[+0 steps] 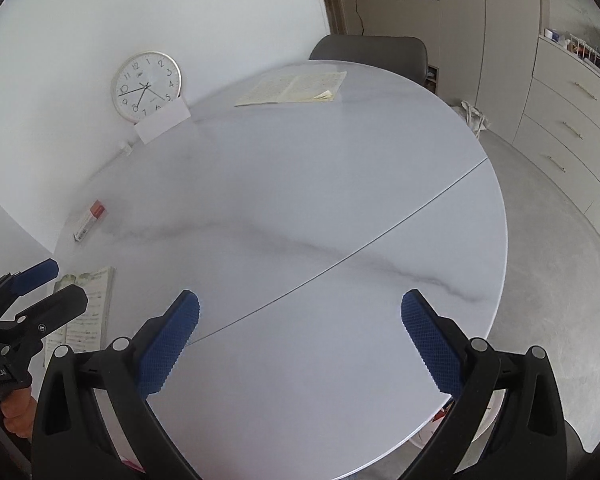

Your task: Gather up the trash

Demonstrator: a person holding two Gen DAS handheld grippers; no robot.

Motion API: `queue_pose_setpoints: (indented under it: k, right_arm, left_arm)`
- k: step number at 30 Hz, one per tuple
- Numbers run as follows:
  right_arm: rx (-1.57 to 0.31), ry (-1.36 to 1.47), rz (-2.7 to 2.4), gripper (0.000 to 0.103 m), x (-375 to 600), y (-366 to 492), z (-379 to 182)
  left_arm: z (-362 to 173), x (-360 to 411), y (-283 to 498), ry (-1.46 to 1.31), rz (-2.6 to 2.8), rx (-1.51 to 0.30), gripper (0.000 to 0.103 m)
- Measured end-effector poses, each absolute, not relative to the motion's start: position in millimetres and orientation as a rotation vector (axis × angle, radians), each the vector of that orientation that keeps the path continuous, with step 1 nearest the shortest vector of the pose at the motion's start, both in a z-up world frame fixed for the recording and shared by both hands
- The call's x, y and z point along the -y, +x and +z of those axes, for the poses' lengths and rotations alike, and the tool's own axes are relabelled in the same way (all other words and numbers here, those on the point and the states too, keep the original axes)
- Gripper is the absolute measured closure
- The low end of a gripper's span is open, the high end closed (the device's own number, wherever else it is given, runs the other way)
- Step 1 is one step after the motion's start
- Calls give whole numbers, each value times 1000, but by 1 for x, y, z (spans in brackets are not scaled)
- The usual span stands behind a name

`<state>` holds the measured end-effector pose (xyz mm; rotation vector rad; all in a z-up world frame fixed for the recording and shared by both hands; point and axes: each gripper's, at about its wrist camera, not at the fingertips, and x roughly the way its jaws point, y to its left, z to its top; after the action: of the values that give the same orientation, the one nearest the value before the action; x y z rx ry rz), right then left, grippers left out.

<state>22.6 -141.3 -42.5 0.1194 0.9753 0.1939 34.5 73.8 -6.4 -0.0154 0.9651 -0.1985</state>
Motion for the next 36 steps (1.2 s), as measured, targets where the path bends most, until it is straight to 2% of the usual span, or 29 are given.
queue_pose_setpoints:
  k: [17, 36]
  right_arm:
    - [-933, 62, 177, 3, 103, 34, -14]
    - [-869, 81, 159, 3, 112, 21, 6]
  left_arm:
    - [15, -107, 42, -52, -178, -882, 8]
    - [27, -96, 33, -32, -181, -858, 8]
